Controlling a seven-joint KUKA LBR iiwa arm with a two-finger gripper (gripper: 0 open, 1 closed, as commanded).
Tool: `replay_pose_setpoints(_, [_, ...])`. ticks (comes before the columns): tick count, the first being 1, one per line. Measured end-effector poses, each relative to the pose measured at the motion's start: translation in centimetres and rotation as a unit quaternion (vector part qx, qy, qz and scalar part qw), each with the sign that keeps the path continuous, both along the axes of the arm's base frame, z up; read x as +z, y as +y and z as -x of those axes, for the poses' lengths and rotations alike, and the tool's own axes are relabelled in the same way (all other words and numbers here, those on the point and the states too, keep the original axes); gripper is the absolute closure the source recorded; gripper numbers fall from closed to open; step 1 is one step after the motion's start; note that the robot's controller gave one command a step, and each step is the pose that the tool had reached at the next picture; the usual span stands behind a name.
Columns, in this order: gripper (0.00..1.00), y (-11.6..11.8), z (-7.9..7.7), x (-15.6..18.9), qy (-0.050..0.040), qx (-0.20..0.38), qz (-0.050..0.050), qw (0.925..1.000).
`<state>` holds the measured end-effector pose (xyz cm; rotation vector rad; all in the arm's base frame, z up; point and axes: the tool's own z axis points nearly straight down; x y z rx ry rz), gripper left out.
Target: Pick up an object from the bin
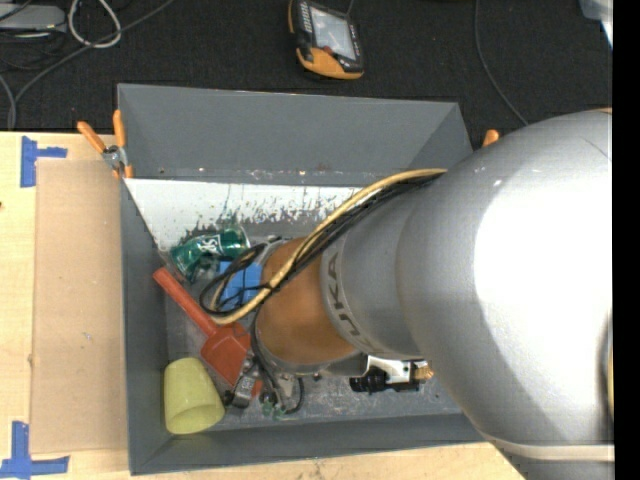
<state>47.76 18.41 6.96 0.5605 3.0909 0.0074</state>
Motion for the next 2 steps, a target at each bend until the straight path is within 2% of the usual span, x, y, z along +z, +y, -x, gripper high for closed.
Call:
replay_pose_setpoints(1, [1.00,-0.2,0.3,3.8,0.0051,0.000,0.002,1.0000])
replay_pose_setpoints(2, [1.00,-0.3,0.3,7.1,0.0057,0.001,0.003,1.0000])
